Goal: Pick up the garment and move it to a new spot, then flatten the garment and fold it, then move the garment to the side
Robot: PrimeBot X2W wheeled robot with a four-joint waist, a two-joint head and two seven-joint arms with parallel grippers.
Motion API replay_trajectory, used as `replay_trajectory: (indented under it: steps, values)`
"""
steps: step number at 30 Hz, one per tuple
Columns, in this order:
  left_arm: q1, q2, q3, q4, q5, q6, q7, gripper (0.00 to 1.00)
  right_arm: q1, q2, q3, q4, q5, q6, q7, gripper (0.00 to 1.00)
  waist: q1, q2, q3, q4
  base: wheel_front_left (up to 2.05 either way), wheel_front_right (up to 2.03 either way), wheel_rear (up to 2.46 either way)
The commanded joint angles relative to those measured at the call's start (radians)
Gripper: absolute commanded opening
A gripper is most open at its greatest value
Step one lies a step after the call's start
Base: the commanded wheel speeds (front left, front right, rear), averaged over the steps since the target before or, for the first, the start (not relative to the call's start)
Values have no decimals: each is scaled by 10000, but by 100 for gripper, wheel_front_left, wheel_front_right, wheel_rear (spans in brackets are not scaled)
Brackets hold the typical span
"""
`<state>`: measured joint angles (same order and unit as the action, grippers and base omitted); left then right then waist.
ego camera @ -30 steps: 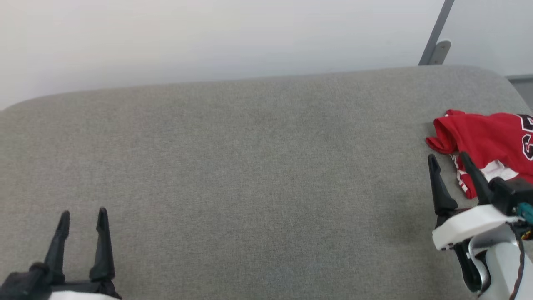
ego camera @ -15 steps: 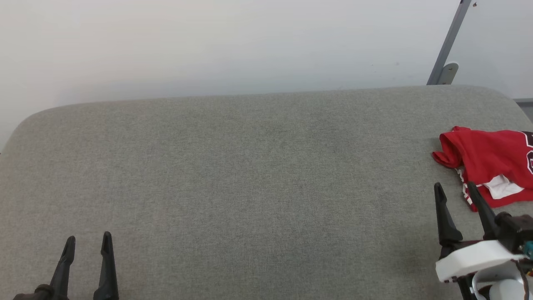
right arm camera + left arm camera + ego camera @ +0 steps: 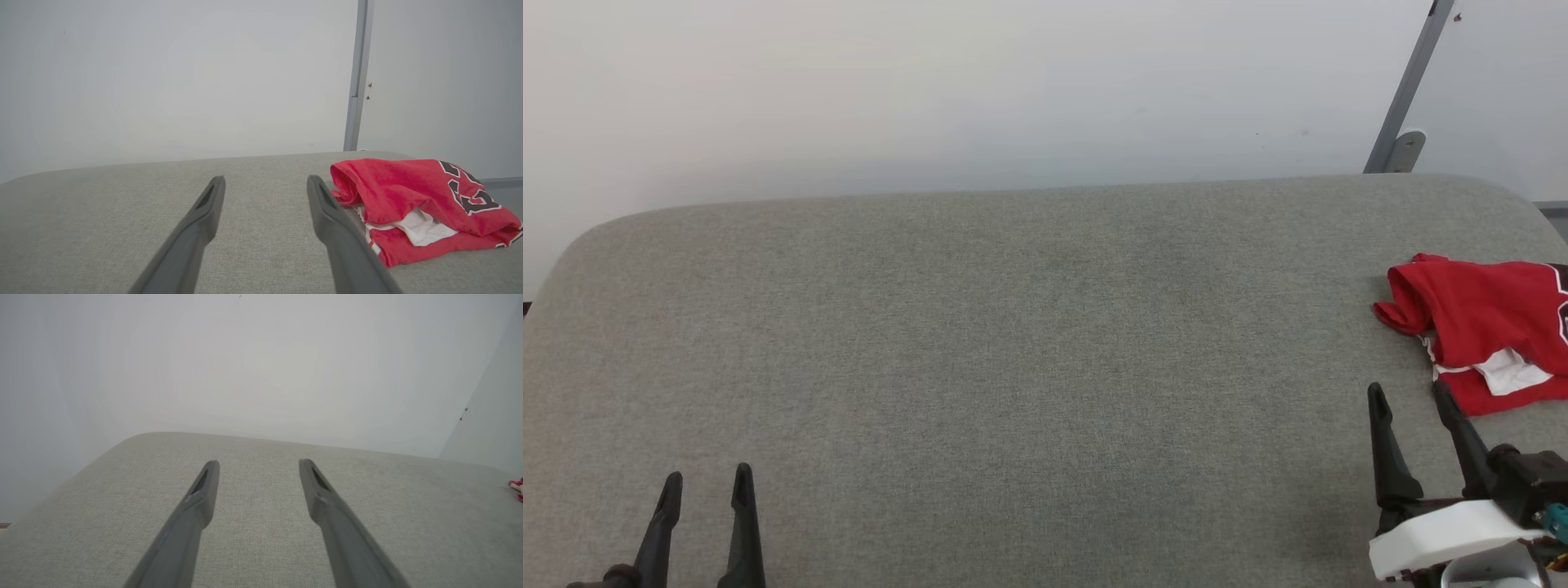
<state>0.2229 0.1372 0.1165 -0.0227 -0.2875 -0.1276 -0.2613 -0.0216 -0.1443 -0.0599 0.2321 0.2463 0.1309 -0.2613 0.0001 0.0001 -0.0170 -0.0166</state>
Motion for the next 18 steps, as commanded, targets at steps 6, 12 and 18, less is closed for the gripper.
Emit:
replay_trajectory:
  steps: [6,12,18]
  values:
    - [42,42,-73,100,95,-26,-49,100,202,90,-10,-127,-86,-3,-41,100,-1,-1,-3,25,0,0,0]
    - [34,59,-133,73,18,-26,-49,100,247,131,-25,-124,-108,-3,-41,100,-1,-1,-12,31,0,0,0]
    - [14,-79,-149,174,-41,0,24,0,202,165,-15,89,10,0,17,0,0,-1,-29,35,0,0,0]
